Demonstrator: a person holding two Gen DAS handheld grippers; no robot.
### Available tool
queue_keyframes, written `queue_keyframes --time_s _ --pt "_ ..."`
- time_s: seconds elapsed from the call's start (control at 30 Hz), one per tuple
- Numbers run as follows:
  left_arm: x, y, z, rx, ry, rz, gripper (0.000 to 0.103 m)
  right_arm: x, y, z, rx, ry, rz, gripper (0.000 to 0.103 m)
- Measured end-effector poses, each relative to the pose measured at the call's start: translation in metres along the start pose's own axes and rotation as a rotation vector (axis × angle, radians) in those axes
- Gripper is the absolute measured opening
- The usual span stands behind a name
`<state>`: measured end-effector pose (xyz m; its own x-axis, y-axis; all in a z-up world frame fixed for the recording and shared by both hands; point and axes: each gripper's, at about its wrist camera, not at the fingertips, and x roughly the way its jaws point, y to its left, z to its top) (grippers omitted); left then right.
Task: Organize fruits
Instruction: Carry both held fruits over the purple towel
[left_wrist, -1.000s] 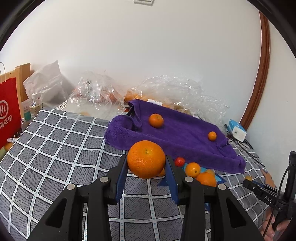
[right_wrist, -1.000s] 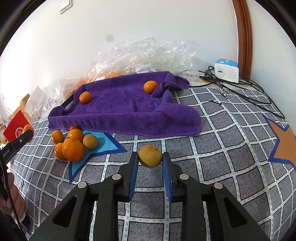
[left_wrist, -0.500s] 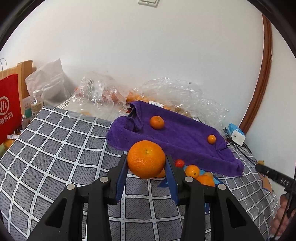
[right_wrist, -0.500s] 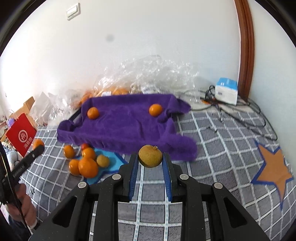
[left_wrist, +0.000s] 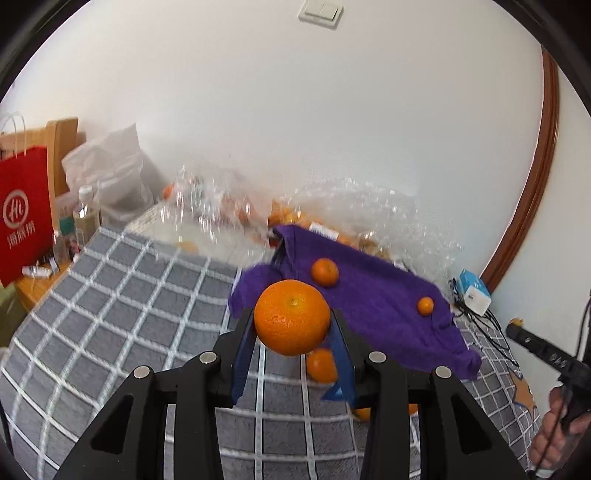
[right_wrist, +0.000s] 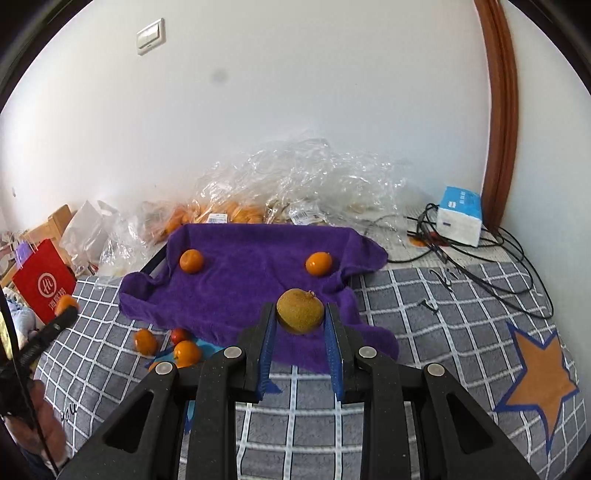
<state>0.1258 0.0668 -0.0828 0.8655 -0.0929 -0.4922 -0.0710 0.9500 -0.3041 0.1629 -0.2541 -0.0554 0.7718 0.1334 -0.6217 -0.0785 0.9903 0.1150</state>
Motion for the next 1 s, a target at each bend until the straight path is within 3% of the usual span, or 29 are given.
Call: queue_keyframes --time_s 0.23,0.5,0.63,1.0 --pt "0.011 -0.018 0.037 0.053 -0.033 0.026 0.037 0.037 -0.002 0.024 0.05 -0.004 0.015 0.026" --pt "0.041 -0.031 0.067 0.073 -0.027 0.004 0.037 0.063 -0.007 0.055 0.075 -0.028 0.005 0.026" --pt "0.068 -0.035 0.072 0.067 0.013 -0.019 0.037 0.079 -0.008 0.061 0.058 -0.025 -0.007 0.026" --pt "0.156 -0.039 0.051 0.066 0.192 -0.035 0.037 0.138 -0.015 0.028 0.038 0.09 -0.045 0.026"
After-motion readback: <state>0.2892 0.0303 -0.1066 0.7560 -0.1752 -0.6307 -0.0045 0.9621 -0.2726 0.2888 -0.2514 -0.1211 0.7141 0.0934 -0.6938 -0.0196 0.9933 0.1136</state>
